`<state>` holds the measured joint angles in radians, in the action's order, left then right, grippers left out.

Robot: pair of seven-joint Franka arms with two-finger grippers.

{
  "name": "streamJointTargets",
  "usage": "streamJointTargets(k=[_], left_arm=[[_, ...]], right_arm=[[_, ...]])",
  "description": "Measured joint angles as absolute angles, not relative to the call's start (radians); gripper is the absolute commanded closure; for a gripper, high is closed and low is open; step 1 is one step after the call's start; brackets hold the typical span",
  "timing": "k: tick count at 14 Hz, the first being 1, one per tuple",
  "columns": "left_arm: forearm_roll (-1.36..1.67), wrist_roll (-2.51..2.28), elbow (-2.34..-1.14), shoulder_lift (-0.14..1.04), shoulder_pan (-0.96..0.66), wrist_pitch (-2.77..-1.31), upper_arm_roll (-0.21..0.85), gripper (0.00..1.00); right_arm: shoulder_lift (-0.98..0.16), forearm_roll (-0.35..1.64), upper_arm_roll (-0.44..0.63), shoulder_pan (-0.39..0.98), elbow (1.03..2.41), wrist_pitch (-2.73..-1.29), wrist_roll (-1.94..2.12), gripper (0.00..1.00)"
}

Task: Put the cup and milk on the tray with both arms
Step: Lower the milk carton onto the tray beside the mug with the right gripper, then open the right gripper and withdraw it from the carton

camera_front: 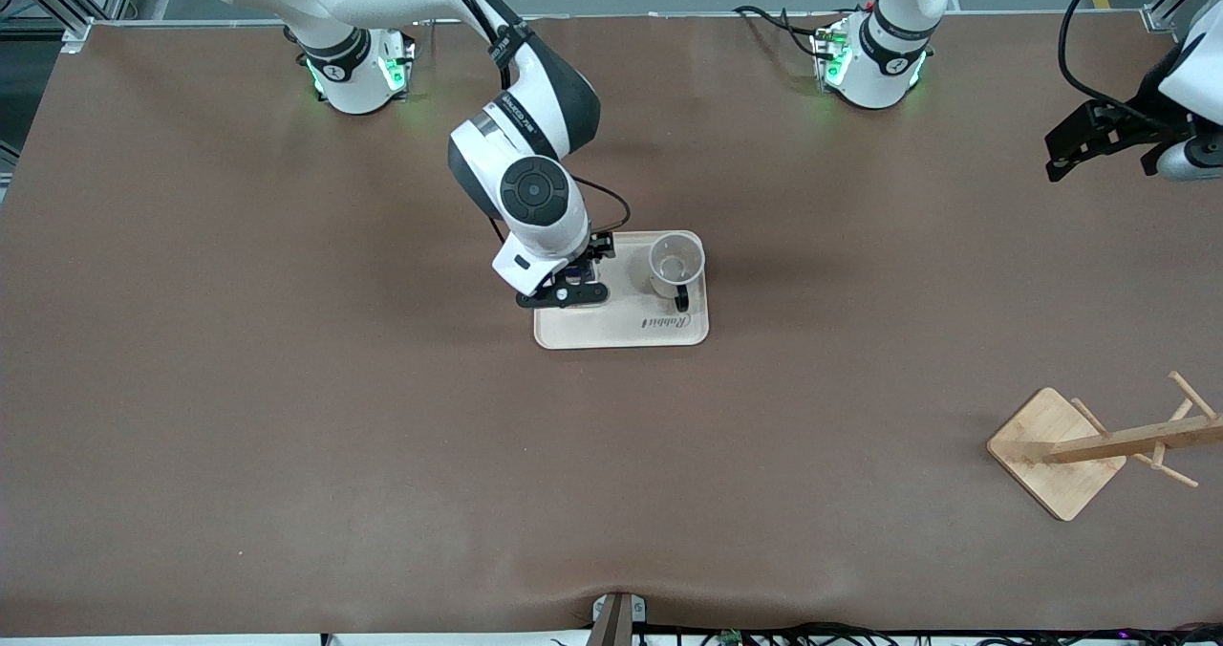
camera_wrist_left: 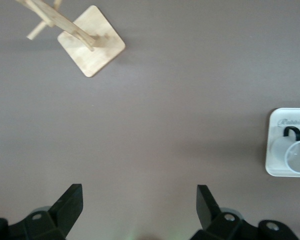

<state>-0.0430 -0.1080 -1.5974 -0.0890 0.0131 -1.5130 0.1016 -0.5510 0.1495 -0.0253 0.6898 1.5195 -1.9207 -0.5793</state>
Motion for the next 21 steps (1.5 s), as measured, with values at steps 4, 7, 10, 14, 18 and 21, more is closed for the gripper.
streamJointTargets(k=[4,7,10,14,18,21], left_arm=[[-0.038,-0.116,-1.599,-0.087,0.013,-1.513,0.102,0.0],[-0.038,-0.13,-1.599,-0.087,0.013,-1.497,0.102,0.0],[-0.038,-0.155,-1.599,-0.087,0.013,-1.491,0.102,0.0],[-0.038,-0.156,-1.6,-0.087,0.013,-1.491,0.102,0.0],[-0.038,-0.157,-1.6,-0.087,0.013,-1.491,0.102,0.0],[-0.038,-0.158,-1.6,-0.087,0.013,-1.49,0.102,0.0]], right_arm=[[-0.551,0.185,-0.014,0.688,1.483,-1.878,-0.579,0.07],[-0.548,0.195,-0.009,0.683,1.445,-1.794,-0.579,0.07],[-0.546,0.196,-0.004,0.661,1.405,-1.715,-0.579,0.07],[-0.529,0.251,-0.002,0.594,1.311,-1.608,-0.579,0.06],[-0.527,0.352,0.0,0.505,1.286,-1.573,-0.578,0.05],[-0.526,0.36,0.001,0.455,1.23,-1.514,-0.578,0.05]])
